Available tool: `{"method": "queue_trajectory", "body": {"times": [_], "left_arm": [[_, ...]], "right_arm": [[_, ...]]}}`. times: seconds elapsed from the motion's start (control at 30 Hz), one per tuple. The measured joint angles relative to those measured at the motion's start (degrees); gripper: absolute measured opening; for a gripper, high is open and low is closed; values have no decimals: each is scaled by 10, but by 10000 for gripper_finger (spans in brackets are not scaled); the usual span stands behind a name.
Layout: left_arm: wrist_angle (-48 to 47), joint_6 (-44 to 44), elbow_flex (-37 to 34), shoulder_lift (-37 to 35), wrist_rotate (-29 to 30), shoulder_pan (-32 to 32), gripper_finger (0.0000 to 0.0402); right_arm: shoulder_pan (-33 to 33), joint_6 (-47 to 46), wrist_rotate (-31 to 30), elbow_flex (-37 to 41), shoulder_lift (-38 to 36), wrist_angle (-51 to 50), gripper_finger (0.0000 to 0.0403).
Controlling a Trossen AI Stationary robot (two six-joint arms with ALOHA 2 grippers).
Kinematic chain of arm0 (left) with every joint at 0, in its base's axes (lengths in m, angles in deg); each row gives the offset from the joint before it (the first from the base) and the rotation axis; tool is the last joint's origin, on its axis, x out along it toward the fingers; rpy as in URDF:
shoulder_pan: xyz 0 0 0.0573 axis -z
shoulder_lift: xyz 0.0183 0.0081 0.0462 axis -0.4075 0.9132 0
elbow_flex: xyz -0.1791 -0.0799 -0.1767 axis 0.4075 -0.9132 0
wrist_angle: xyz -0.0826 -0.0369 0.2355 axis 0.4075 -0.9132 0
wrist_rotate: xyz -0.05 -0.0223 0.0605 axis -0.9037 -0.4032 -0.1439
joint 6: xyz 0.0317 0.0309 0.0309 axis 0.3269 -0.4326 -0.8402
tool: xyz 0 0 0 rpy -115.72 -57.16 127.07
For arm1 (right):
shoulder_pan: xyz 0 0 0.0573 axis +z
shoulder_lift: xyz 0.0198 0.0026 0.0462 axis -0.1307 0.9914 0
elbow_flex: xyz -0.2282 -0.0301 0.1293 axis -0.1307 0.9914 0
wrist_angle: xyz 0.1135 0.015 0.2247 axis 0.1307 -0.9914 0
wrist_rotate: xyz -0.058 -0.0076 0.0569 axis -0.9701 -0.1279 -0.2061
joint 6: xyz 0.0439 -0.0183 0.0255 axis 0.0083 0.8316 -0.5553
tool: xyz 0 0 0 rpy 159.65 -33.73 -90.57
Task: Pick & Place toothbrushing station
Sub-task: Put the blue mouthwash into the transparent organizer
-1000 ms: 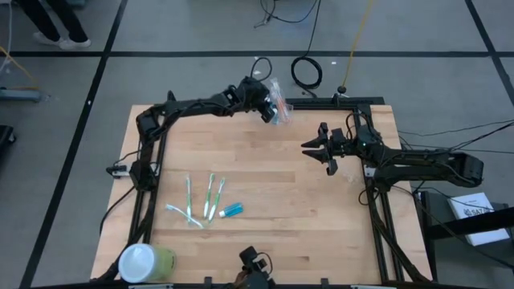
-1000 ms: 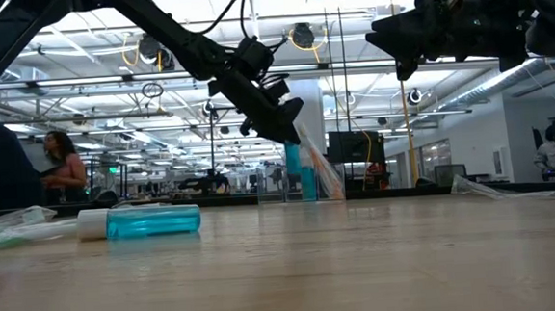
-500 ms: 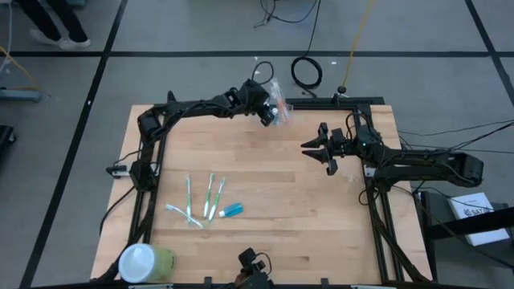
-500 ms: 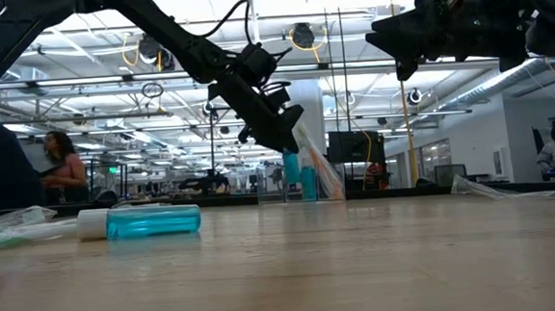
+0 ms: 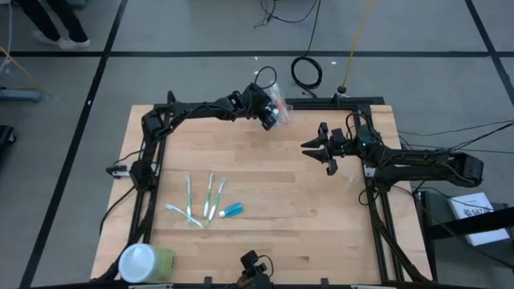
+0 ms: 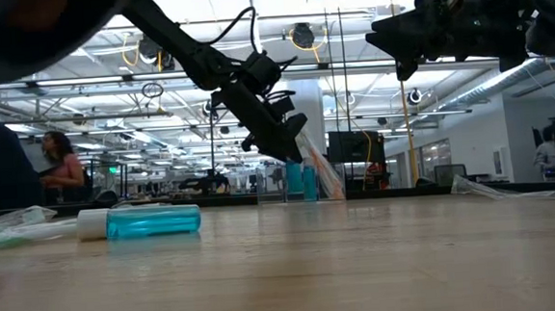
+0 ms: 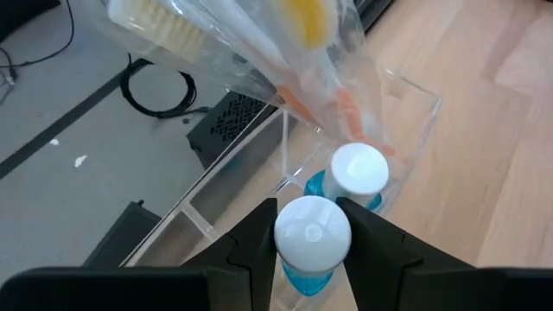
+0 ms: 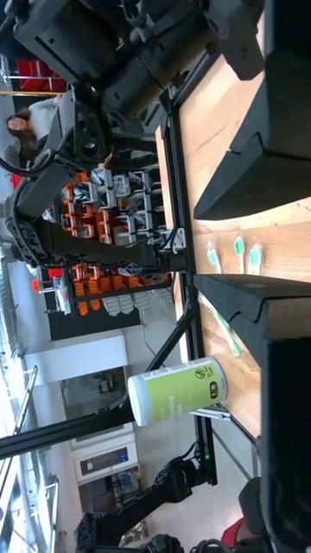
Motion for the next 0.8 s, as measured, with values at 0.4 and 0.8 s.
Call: {"method": "queue_trajectory", "body": {"times": [0.4,0.8], "left_arm": [[-2,6,0,0,0,0,131],[-2,-22,0,-1,0,1,252]], "right_arm": [[0,0,0,0,0,0,104],[0,-1,0,0,0,0,104]]}}
